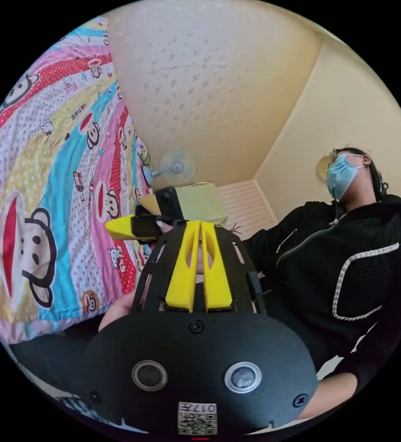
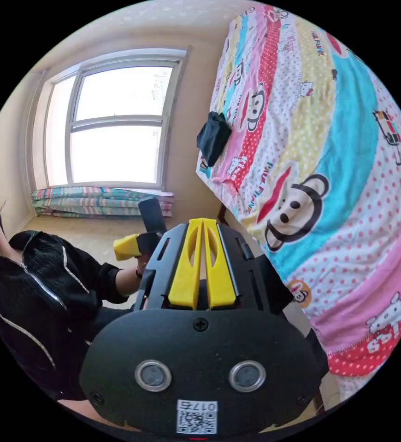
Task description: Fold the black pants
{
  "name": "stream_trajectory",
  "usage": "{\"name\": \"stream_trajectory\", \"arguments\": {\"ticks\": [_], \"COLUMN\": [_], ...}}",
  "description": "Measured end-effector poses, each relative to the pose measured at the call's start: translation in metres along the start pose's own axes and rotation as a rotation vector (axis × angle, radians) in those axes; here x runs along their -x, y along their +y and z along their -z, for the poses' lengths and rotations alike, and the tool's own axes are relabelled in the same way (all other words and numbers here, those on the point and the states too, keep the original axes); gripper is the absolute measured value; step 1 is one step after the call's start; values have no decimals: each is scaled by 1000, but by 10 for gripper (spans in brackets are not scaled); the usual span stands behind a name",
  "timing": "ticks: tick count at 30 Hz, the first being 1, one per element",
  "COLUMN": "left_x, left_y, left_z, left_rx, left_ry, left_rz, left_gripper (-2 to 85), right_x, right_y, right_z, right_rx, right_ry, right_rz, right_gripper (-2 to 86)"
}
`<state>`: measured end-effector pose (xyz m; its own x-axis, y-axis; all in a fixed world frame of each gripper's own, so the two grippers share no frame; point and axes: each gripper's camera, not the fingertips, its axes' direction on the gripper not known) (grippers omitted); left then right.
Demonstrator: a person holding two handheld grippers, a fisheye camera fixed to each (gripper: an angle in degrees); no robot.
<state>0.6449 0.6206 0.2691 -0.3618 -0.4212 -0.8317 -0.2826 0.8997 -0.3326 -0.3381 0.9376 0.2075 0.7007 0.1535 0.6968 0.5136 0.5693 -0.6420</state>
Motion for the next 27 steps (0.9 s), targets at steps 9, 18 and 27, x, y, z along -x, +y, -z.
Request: {"name": "stream_trajectory", "arguments": {"ticks": [9, 18, 27], "left_x": [-21, -154, -159], "left_y": [-127, -249, -305], "left_z": [-273, -601, -765], "left_rx": [414, 735, 777], "left_ry": [99, -106, -379], "left_rz": [205, -59, -176], "left_gripper": [-10, -7, 86], "right_x": [-5, 19, -42], "right_y": [252, 511, 604], "right_z": [288, 426, 475], "right_rx": [-420, -1290, -1559], "right_ry": [444, 737, 558], "right_rz": [-153, -336, -454], "right_gripper": [5, 21, 126]}}
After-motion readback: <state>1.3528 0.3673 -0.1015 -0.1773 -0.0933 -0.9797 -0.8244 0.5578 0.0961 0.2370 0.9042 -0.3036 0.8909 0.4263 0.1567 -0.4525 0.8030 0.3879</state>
